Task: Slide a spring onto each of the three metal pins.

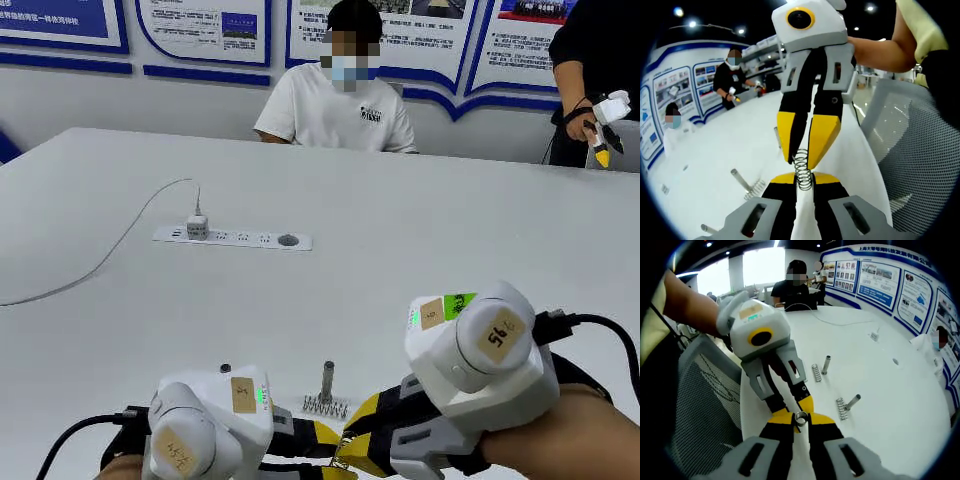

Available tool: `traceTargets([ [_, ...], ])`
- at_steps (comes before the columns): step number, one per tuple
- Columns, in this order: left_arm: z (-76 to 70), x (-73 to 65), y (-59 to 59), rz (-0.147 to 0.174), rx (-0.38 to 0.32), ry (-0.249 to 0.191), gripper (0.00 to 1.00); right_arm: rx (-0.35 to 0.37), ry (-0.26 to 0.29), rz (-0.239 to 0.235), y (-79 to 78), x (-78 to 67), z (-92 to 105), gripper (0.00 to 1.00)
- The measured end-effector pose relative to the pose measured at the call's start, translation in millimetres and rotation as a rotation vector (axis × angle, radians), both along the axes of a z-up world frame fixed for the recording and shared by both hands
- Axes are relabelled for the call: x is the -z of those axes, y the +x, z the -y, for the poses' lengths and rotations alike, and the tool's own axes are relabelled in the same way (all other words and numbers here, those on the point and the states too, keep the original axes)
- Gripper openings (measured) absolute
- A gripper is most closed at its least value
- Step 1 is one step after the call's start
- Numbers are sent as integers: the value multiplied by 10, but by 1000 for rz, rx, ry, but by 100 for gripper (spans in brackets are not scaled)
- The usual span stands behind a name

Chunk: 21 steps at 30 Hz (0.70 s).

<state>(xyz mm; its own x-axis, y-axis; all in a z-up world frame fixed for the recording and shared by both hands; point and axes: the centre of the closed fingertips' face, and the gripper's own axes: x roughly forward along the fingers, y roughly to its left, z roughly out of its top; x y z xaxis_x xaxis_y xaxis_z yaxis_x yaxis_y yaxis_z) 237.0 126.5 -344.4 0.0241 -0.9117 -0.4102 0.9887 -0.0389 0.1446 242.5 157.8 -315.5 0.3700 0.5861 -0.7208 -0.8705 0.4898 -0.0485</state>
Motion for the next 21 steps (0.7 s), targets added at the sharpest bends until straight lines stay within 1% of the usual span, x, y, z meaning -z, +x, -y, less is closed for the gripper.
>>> traceTargets([
  [4,3,-3,-2,-4,-2,-2,12,-3,0,5,4,-3,-11,12],
  [7,7,-1,-4,-14,-7,-7,12,-2,1,7,4,1,-10,12],
  [12,13,11,-20,-17,-3,-7,13,2,-2,1,-5,12,6,12],
  [16,8,8,-24,-30,-5,-6,17,7,-10,0,1,20,35,12],
  [21,-43,6,15,-56,-28,-12,23,19,-17,-2,15,21,94,12],
])
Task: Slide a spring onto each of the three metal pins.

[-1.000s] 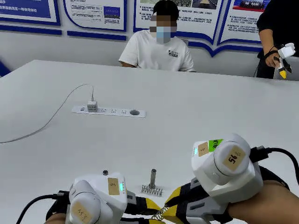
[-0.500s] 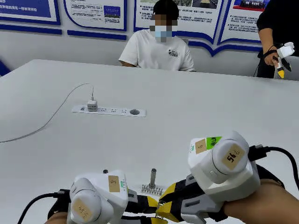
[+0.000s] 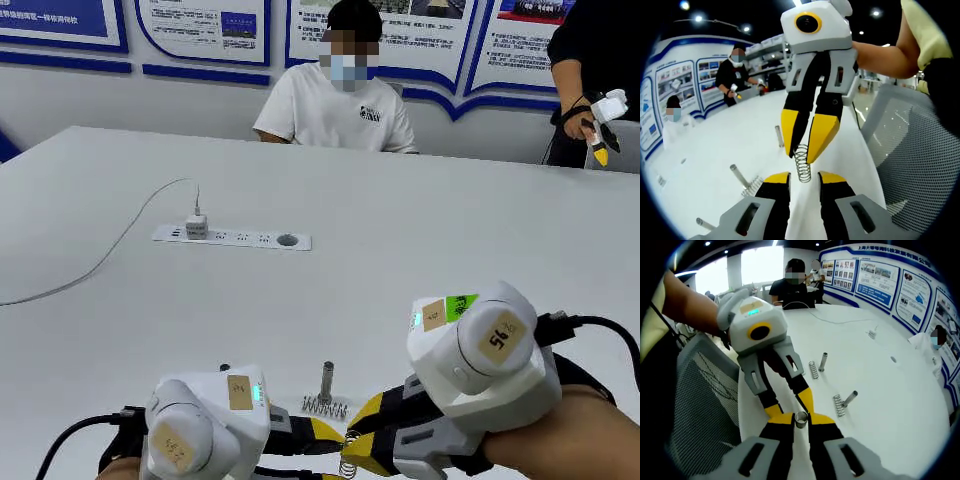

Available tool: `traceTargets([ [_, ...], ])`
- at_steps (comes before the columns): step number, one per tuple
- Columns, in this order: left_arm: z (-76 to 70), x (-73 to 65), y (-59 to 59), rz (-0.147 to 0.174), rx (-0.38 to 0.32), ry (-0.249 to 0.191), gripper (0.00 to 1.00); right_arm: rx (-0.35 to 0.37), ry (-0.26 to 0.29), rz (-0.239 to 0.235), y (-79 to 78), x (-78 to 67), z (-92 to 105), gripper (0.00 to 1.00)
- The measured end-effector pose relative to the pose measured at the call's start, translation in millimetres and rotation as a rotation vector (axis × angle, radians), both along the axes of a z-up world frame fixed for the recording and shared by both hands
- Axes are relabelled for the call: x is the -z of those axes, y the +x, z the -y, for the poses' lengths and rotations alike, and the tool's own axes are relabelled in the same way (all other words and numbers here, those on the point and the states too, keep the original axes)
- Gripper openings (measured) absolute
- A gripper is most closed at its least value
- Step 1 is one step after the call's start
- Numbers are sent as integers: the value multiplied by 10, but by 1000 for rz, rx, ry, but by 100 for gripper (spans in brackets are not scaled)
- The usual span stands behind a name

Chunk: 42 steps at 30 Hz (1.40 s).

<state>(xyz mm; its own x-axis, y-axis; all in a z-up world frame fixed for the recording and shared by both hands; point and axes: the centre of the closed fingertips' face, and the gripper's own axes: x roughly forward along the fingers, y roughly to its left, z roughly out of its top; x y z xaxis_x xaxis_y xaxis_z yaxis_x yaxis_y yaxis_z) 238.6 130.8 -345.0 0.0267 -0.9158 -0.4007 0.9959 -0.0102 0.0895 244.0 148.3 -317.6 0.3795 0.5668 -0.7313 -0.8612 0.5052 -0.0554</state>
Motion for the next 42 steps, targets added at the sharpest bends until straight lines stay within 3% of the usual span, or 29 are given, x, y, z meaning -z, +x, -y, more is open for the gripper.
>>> traceTargets([
  [10,-144,34,34,-33,-39,5,34,36,-11,0,28,-21,168,12],
  [23,-500,59,187,-78,-148,-2,47,119,-10,15,116,-117,484,12],
  [42,-931,16,399,-96,-282,-30,53,228,-11,60,280,-363,940,12],
])
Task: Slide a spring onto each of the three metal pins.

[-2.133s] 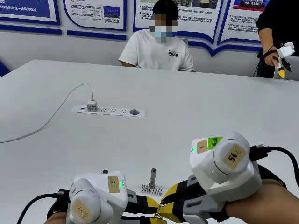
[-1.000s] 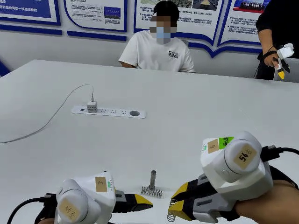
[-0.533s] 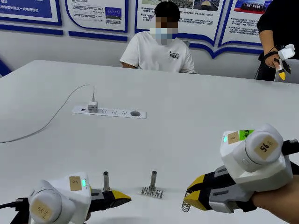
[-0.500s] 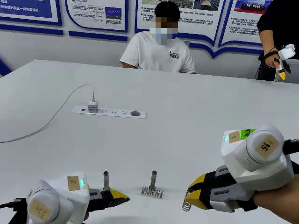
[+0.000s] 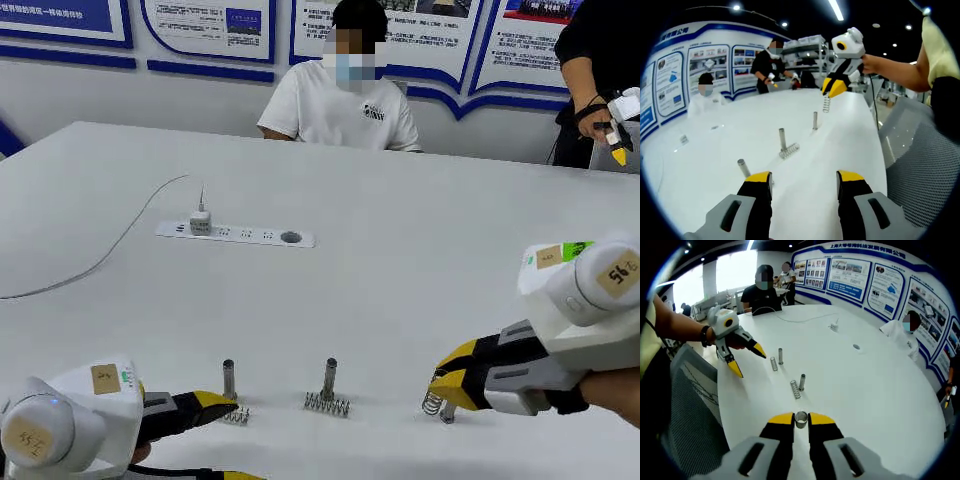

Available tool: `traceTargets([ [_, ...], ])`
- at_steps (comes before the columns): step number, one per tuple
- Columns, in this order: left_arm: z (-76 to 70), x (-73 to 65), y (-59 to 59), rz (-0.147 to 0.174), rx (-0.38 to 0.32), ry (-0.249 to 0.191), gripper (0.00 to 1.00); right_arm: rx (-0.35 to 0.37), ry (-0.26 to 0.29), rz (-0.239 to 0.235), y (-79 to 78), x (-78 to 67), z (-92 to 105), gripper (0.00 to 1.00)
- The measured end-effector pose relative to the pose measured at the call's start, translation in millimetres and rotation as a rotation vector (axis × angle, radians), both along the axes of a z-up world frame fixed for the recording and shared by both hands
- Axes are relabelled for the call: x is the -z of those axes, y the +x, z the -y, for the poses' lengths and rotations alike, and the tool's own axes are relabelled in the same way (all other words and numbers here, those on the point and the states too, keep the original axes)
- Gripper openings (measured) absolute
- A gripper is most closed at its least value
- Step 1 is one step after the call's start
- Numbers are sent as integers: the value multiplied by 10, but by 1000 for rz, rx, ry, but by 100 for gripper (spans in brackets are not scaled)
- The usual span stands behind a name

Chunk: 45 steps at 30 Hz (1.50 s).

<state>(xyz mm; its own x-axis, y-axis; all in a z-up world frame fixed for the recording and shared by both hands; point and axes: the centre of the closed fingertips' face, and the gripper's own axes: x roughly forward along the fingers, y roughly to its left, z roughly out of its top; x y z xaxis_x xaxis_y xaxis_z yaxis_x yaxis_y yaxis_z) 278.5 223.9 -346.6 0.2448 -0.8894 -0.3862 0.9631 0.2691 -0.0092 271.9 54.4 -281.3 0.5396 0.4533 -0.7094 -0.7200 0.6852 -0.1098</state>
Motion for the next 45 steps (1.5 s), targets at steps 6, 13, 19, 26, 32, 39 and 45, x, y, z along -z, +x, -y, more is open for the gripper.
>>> traceTargets([
  [6,-121,2,33,-2,-29,2,56,41,-8,23,87,-106,174,12],
  [13,-239,13,71,-11,-61,-3,57,88,-24,31,185,-129,330,12],
  [19,-285,0,96,-16,-84,-10,58,120,-30,23,271,-71,425,12],
  [26,-292,-2,89,-24,-95,-12,59,139,-38,-11,302,55,459,12],
  [32,-294,1,75,-29,-98,-12,59,150,-40,-29,320,149,504,12],
  [39,-287,-3,80,-33,-101,-13,59,160,-36,-39,338,190,530,12],
  [45,-301,10,90,-35,-102,-11,58,160,-32,-49,351,251,528,12],
])
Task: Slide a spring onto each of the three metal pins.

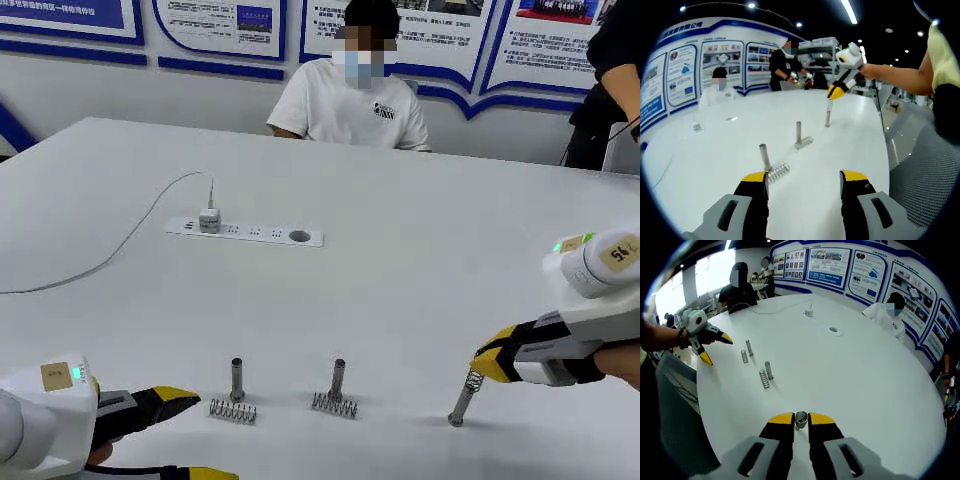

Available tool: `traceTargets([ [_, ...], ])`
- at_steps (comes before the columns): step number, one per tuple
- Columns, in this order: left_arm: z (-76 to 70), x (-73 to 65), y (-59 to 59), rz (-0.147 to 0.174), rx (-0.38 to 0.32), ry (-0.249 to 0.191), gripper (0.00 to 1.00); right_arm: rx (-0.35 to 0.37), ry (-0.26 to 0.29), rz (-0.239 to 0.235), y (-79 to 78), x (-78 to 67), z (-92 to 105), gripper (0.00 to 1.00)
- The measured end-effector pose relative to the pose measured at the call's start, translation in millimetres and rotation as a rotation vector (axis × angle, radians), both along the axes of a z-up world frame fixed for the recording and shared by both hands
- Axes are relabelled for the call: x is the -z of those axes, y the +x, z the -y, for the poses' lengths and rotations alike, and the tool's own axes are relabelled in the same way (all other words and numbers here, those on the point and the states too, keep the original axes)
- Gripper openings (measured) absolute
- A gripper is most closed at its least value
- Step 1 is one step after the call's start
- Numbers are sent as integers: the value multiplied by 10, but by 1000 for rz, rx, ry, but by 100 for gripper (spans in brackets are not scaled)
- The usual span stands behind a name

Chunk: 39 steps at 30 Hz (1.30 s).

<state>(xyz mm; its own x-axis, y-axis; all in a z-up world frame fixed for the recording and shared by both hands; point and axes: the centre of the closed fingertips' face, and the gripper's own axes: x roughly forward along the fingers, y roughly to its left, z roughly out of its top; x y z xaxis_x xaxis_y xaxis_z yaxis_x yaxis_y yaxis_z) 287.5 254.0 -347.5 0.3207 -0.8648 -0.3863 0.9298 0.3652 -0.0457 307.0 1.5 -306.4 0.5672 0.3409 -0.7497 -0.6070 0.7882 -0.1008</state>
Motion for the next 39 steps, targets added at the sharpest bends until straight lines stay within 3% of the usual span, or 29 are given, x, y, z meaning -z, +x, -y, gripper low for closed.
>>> traceTargets([
  [21,-33,34,24,-2,-2,5,58,40,36,-39,30,349,41,12],
  [39,-28,34,25,-3,-3,8,57,66,59,-41,137,485,-24,12],
])
